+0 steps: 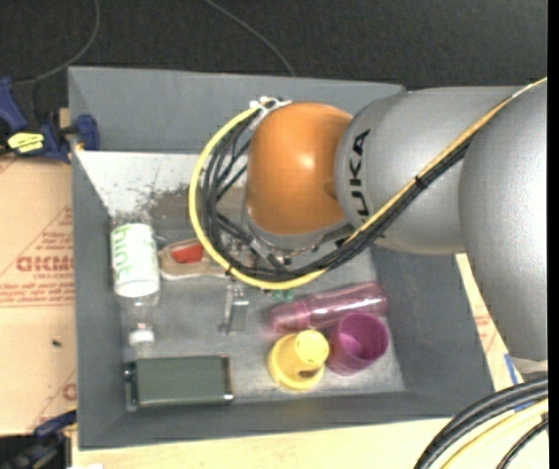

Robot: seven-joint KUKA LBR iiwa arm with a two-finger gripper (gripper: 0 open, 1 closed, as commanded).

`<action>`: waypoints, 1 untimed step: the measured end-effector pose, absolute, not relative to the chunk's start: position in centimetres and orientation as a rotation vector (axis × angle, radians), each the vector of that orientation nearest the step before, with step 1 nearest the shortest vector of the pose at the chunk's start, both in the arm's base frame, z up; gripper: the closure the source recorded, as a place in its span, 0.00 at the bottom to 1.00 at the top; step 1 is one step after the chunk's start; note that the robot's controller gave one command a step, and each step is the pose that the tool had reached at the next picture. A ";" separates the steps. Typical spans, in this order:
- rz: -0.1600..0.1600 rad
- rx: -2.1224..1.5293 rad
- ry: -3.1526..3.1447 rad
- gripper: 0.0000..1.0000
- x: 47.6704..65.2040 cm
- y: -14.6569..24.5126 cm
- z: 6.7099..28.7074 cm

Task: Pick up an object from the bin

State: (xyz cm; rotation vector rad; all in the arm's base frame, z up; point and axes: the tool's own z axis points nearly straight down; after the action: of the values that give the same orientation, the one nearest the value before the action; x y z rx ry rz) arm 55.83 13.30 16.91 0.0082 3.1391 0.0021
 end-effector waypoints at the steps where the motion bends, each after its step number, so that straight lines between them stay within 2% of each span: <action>1: 0.002 0.010 3.139 0.00 55.8 13.3 16.9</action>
Offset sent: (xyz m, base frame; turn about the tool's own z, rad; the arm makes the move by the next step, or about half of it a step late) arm 0.0484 0.0097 -0.0388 0.0945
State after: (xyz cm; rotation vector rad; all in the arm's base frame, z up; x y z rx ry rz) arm 55.83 13.30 16.91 0.0096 3.1391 0.0022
